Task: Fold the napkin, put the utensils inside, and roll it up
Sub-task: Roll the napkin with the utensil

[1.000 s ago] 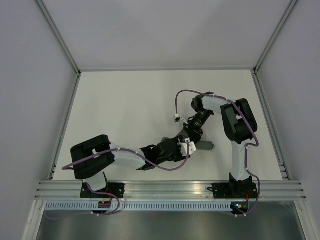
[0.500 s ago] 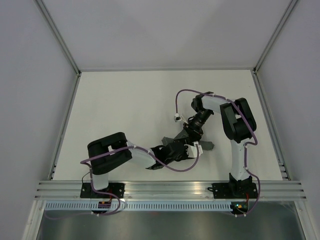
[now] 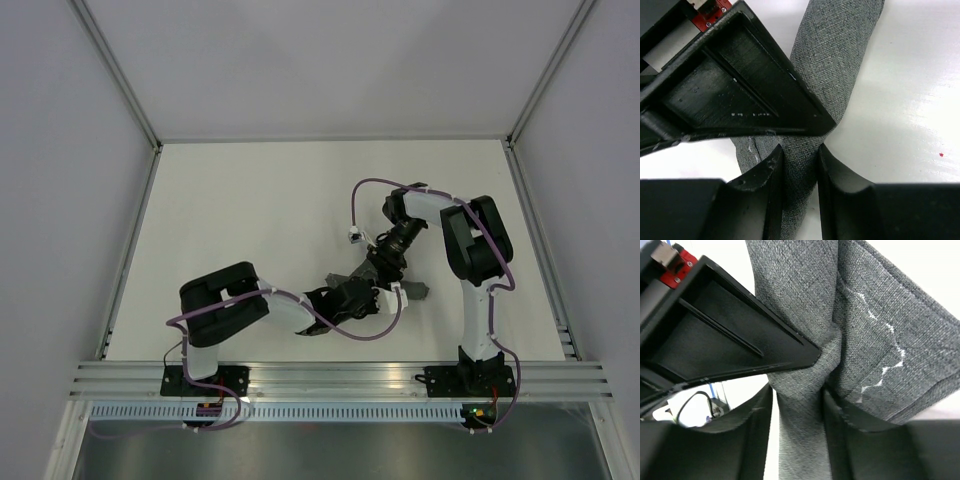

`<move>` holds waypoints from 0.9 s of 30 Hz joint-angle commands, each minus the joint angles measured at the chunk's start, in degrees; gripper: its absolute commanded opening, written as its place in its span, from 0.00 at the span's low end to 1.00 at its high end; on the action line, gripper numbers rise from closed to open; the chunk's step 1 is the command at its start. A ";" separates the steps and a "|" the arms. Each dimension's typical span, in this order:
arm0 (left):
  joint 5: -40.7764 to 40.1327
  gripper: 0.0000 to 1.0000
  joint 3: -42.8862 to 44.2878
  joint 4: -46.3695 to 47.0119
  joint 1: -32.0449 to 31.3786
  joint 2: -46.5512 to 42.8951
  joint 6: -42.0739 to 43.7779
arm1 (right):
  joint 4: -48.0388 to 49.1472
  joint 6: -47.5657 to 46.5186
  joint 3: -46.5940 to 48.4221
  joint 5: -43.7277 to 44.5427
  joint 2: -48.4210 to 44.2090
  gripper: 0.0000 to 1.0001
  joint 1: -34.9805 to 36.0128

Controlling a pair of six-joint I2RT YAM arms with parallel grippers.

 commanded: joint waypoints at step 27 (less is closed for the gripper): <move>47.91 0.18 17.78 -38.38 16.71 6.40 -12.78 | 32.60 13.10 -19.95 -1.33 -44.56 0.64 -17.02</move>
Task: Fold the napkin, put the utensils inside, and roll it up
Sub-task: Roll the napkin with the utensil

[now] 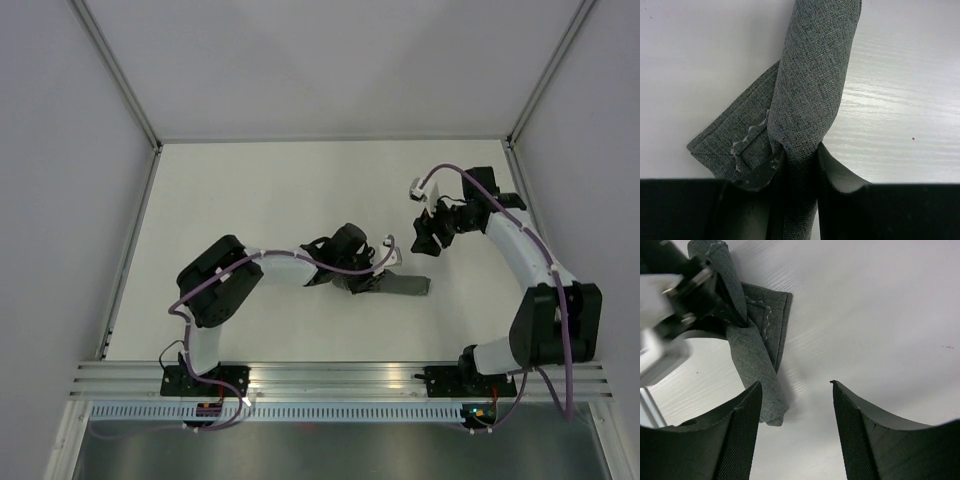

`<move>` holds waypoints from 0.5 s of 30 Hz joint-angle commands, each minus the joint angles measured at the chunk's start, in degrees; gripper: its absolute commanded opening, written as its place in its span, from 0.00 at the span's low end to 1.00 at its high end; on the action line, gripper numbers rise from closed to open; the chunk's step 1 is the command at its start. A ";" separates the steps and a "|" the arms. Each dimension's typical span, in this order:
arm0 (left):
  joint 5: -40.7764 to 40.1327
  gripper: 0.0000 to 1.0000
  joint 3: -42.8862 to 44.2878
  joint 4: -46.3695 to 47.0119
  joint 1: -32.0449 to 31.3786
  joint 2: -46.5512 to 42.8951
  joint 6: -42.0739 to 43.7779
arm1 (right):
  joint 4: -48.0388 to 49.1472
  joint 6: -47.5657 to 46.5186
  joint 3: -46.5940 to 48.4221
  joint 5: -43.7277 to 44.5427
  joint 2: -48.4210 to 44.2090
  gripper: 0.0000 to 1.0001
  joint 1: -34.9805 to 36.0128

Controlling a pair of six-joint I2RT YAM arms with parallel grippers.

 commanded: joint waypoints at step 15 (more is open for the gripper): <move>31.36 0.24 25.18 -35.47 9.17 20.49 -6.10 | 30.72 -1.25 -32.63 16.81 -23.24 0.72 20.07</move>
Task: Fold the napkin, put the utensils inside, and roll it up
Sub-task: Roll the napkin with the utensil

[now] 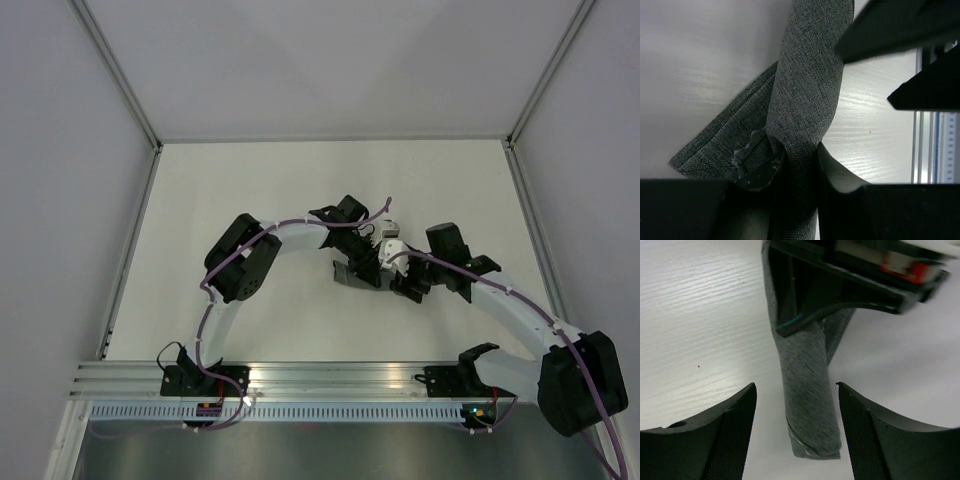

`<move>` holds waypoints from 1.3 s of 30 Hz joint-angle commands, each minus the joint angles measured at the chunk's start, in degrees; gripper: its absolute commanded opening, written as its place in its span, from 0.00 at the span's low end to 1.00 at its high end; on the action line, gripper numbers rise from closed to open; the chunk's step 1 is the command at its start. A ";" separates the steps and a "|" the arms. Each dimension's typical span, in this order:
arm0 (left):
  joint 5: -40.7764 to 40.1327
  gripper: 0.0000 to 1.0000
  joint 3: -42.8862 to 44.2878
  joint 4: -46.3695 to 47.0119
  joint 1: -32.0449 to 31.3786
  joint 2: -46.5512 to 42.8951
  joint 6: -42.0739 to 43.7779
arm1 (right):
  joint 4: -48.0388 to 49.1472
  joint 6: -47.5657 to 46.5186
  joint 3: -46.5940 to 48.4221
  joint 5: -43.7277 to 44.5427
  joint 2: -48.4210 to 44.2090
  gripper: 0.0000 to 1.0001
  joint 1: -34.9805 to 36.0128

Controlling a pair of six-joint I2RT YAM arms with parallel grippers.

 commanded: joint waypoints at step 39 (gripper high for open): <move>-7.45 0.56 4.70 -0.87 12.03 -8.54 -15.52 | 8.69 5.80 3.48 16.78 20.21 0.26 15.74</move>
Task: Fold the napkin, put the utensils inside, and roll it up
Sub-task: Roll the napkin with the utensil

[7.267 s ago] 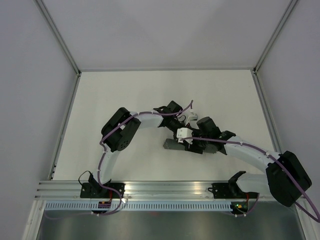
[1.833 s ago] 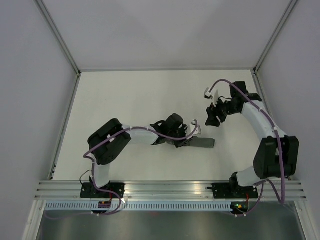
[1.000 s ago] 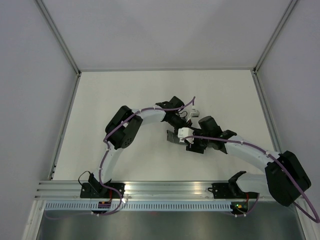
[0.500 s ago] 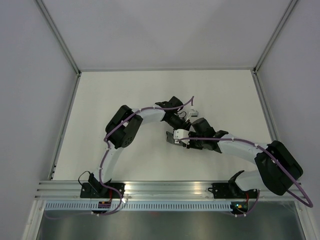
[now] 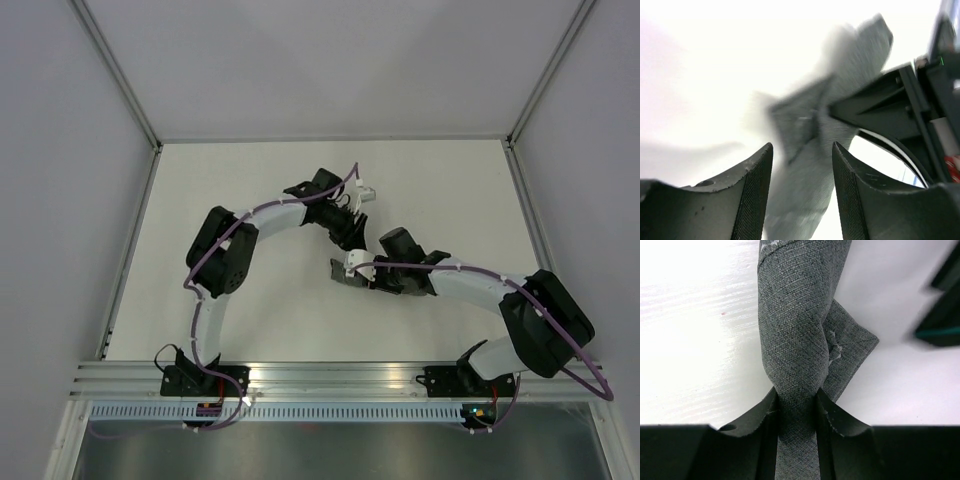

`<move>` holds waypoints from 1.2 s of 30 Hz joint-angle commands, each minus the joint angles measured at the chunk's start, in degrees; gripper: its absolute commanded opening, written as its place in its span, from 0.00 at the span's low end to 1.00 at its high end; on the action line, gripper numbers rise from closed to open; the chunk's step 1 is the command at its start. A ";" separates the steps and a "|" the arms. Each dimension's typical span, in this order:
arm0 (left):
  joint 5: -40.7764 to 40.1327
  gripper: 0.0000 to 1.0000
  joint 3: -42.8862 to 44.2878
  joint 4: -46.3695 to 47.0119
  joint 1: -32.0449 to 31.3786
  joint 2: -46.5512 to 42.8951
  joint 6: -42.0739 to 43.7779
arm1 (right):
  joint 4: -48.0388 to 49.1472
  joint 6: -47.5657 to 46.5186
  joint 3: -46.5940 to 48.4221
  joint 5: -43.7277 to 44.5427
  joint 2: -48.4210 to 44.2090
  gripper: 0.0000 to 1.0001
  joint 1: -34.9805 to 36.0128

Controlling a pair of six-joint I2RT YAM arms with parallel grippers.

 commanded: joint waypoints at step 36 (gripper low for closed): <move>-37.72 0.56 -37.36 38.20 4.50 -24.43 -42.50 | -11.60 41.49 37.56 -14.61 35.42 0.27 -6.41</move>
